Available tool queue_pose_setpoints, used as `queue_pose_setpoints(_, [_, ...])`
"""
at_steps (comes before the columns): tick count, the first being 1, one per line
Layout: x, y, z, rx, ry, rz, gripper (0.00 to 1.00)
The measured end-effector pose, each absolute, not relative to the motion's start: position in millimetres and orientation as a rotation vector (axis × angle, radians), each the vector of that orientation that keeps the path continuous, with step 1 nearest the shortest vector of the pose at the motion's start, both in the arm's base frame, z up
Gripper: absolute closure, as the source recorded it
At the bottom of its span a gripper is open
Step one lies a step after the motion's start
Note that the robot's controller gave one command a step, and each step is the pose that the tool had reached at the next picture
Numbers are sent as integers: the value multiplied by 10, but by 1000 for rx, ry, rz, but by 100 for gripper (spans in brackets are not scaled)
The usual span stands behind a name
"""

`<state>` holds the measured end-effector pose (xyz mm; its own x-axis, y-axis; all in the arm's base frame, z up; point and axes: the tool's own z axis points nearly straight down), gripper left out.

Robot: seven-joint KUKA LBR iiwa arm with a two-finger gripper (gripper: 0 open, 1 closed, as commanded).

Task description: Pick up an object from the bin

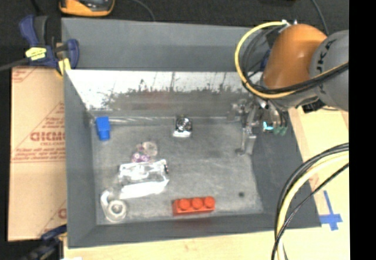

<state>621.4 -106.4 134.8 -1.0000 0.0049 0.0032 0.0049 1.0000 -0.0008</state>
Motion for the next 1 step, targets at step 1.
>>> queue_pose_setpoints(1, [5587,-411,1660,-110,-3142,-5,0])
